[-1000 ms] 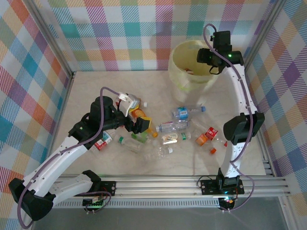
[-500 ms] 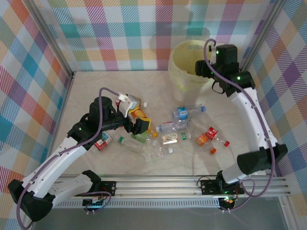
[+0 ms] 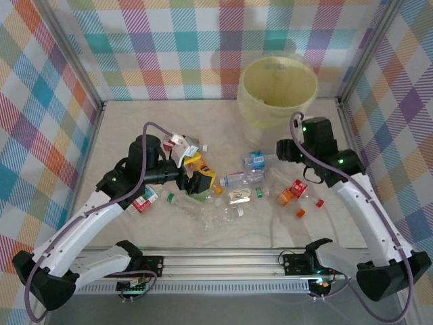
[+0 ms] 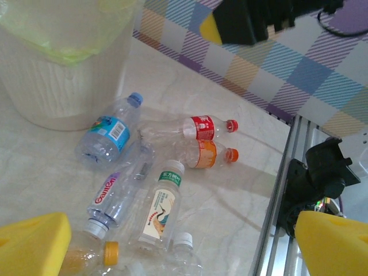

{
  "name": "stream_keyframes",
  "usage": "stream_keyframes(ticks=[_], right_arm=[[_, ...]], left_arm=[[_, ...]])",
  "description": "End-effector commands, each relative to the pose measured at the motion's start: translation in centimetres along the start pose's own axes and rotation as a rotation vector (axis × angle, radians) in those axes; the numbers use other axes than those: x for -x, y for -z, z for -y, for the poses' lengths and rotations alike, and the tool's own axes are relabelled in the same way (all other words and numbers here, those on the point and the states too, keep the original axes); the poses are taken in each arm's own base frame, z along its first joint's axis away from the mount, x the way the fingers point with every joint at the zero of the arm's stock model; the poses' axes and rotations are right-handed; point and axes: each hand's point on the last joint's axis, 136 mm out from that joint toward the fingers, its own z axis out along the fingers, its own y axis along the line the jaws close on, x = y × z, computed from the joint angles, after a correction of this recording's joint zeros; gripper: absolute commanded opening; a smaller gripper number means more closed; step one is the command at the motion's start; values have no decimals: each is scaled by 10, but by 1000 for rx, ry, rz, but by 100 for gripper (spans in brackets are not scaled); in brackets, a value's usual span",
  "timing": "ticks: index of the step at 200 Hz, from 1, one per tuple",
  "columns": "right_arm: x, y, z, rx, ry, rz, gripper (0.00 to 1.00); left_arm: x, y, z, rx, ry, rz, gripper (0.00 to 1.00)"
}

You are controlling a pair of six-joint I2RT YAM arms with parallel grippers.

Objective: Put the plastic bottles in the bin

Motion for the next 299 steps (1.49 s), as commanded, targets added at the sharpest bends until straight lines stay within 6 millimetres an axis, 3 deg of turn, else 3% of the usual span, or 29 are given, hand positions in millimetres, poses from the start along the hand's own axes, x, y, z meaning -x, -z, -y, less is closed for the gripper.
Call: stream_keyframes(ticks=[1,49,98,153,220,299], right_arm=[[-45,-9,5,-12,-63,-125,75],[-114,-32,11,-40,-143,-307,77],[-155,-46,19,-101,-214,-420,74],[-172,-64,23,-139,-218,-474,69],[-190,-88,19,-134,-209,-535,70],[-208,-92,8,-90,-221,-587,77]], left_arm=[[9,2,12,-47,-27,9,100],[8,1,11,-43,-22,-3,100],[6,-1,11,-51,-18,-14,100],[4,-3,9,-46,-12,-25,100],[1,-7,7,-47,4,-47,100],[1,-7,7,-43,3,-53,100]])
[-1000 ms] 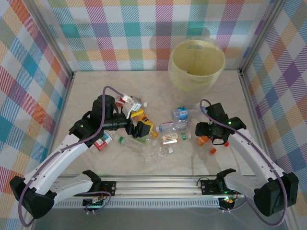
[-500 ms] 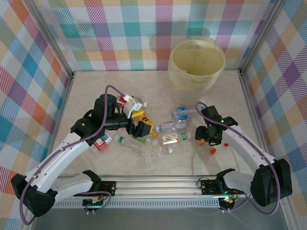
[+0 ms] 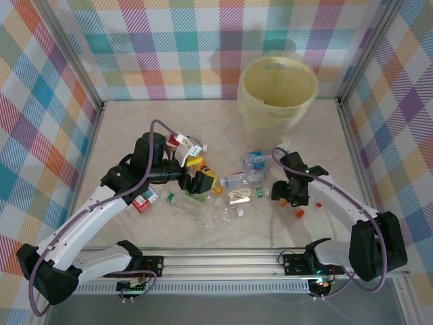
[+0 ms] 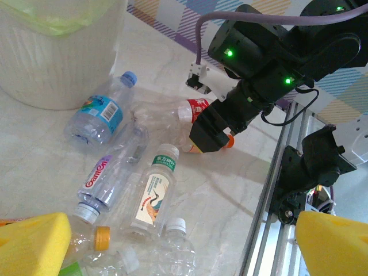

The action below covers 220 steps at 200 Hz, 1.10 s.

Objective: Put the plastic bottles in the bin

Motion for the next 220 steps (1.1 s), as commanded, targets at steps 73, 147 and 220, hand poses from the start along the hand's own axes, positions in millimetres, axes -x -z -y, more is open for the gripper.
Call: stream_keyframes(ticks=[73,147,220], right_arm=[[-32,1,-31,66,50,-77,76],[-22,10,-10,-45,61,-1,76],[-5,-11,-33,2,152,7,84]], left_arm=[[11,3,10,-30,-35,18,100],[11,4,11,-31,-35,21,100],[12,5,12,-34,-36,25,100]])
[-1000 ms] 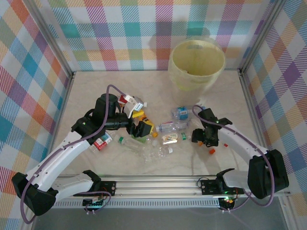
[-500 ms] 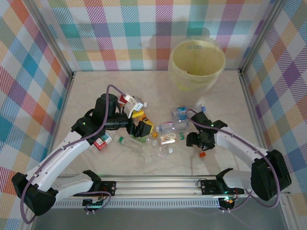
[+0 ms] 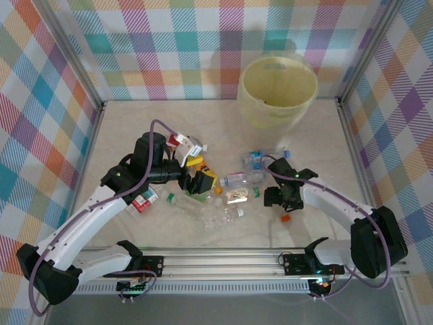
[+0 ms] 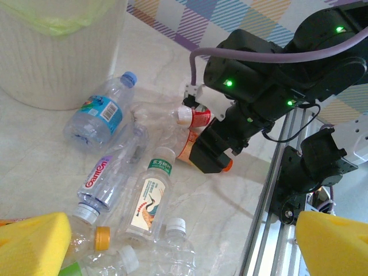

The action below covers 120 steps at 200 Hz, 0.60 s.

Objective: Put the plastic bottles in the bin

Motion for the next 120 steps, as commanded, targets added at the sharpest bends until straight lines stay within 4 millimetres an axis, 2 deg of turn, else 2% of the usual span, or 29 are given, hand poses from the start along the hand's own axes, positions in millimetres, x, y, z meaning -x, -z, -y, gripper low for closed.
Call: stream_keyframes(ticks=[1,55,120], right_arm=[[14,-3,-14,36,46,28,84],[19,-14,-25,66,59,13,81],[18,-25,-23,35,36,3,73]], left_arm=[[12,5,12,-34,-36,25,100],[11,4,12,-35,-35,22,100],[10,3,11,-37,-33,18,100]])
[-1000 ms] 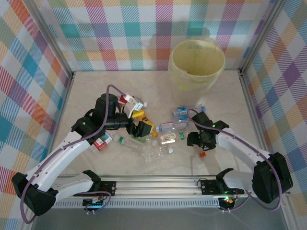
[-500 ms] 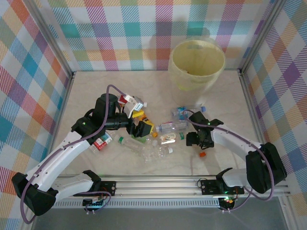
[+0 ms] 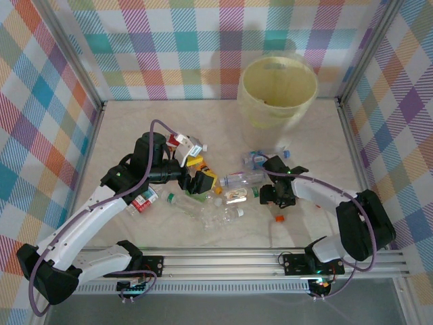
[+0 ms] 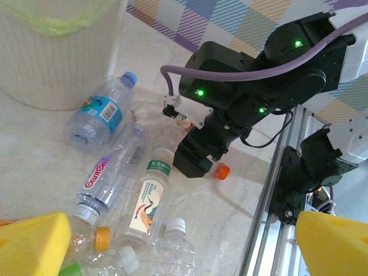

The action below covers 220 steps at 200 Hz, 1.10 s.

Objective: Put the plastic bottles in the bin

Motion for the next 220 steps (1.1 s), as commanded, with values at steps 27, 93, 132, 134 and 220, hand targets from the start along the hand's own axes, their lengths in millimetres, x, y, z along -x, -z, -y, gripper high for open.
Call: stream_keyframes(ticks=[27,93,132,134,220], right_arm=[[6,-2,-3,-6,-8,21,69],[5,13,3,6,-27,76,60],[6,38,0,68,-23,150,58],[6,39,0,75,-19,154,58],[39,165,-55,476,90,438,58]], left_arm=[[10,3,11,-37,-31,16,100],[11,3,12,-41,-33,21,100],[14,5,13,-44,-29,37,100],[14,5,14,-46,-28,40,100],[27,17,27,-83,-49,132,100]])
